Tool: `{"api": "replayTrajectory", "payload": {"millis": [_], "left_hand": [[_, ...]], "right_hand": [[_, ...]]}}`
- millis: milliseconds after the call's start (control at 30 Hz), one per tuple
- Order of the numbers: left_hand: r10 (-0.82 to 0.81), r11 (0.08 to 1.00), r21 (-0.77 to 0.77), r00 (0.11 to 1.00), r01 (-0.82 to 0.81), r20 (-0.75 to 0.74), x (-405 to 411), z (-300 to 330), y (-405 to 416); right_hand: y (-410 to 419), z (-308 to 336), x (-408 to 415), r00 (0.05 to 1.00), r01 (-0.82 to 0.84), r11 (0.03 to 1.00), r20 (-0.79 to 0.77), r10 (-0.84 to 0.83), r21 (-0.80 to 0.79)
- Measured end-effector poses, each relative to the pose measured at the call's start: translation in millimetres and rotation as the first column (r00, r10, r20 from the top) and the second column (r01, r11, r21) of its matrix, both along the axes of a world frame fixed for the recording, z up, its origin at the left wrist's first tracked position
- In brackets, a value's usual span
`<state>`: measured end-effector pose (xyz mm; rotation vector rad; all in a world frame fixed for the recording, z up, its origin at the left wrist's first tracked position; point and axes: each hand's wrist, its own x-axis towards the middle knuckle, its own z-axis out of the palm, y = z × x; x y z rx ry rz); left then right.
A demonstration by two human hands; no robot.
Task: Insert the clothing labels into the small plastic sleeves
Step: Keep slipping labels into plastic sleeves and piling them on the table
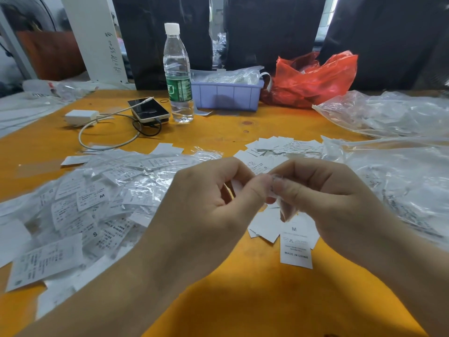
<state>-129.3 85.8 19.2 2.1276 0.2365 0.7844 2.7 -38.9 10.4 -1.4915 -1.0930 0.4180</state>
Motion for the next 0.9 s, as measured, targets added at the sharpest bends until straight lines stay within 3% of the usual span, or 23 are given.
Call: {"api": "replayTrajectory", "payload": {"millis": [200, 333, 467, 567, 700, 900], "left_hand": [[0.012, 0.999, 0.046, 0.998, -0.009, -0.065, 2, -5, 0], [-0.001, 1.000, -0.022, 0.998, -0.001, -0.065, 3, -4, 2], [-0.009, 0.990, -0.144, 0.998, 0.000, -0.066, 4, -5, 7], [-0.018, 0.979, -0.205, 0.998, 0.006, -0.054, 6, -6, 10], [-0.146, 0.949, -0.286, 0.989, 0.129, -0.038, 8, -5, 11], [-0.258, 0.901, -0.379, 0.963, 0.210, -0.081, 11, -8, 15]], "right_hand": [[0, -1, -4, 1.000, -0.013, 1.000, 0.021, 0.013, -0.022], [-1, -1, -8, 0.998, 0.027, 0.998, 0.054, -0.024, -0.052], [-4, 2, -8, 0.946, 0.237, 0.972, 0.227, -0.232, 0.006], [-6, 10, -11, 0.916, 0.218, 0.976, 0.340, -0.213, 0.024], [-5, 10, -12, 0.962, 0.096, 0.988, 0.266, -0.060, -0.124], [-4, 9, -4, 0.991, 0.027, 0.991, 0.130, -0.009, -0.134]]}}
